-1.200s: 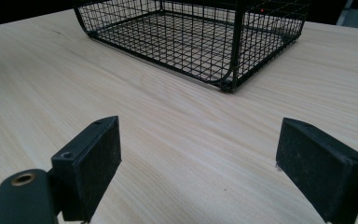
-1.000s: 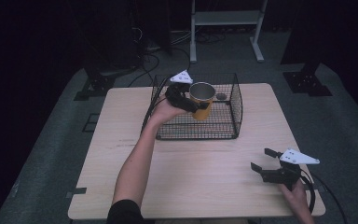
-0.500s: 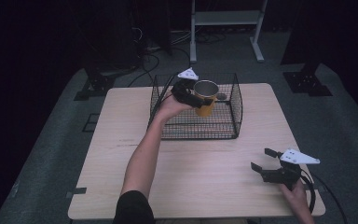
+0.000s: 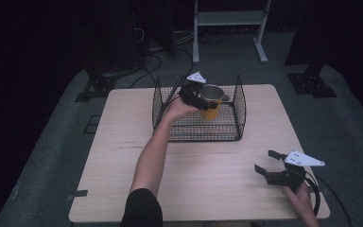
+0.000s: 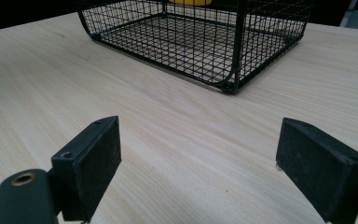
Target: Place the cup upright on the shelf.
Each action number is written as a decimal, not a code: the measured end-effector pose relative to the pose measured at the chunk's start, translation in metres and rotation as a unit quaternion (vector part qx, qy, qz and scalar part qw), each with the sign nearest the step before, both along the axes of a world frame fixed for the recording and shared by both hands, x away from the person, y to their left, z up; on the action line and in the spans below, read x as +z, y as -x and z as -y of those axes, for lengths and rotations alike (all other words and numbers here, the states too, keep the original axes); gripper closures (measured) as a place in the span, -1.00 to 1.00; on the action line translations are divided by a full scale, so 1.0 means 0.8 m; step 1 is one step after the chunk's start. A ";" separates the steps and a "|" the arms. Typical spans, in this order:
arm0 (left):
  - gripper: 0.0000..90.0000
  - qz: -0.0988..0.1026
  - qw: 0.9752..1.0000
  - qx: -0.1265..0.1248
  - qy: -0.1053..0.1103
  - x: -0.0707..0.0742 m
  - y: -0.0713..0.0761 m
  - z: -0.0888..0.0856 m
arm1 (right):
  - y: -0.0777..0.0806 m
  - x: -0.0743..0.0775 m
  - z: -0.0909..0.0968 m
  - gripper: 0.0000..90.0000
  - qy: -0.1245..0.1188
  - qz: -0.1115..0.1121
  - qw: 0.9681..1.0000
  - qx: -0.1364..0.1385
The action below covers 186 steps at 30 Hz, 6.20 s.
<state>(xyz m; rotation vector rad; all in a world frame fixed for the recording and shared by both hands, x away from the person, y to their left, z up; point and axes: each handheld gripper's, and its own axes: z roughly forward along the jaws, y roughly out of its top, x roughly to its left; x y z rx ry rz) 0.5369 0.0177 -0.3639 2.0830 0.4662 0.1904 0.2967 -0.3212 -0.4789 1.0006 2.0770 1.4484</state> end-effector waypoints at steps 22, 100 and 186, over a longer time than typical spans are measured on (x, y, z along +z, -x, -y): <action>-0.69 -0.024 0.999 -0.001 -0.021 -0.030 -0.017 0.000 | -0.001 0.000 0.003 -0.71 -0.010 -0.001 1.000 0.000; -0.99 0.017 0.999 0.006 -0.032 -0.024 -0.008 0.009 | -0.001 0.000 0.003 -0.71 -0.013 -0.002 1.000 0.002; -0.99 0.072 0.994 -0.026 0.075 -0.004 0.164 -0.072 | 0.000 0.000 -0.001 -0.71 0.003 0.002 1.000 -0.014</action>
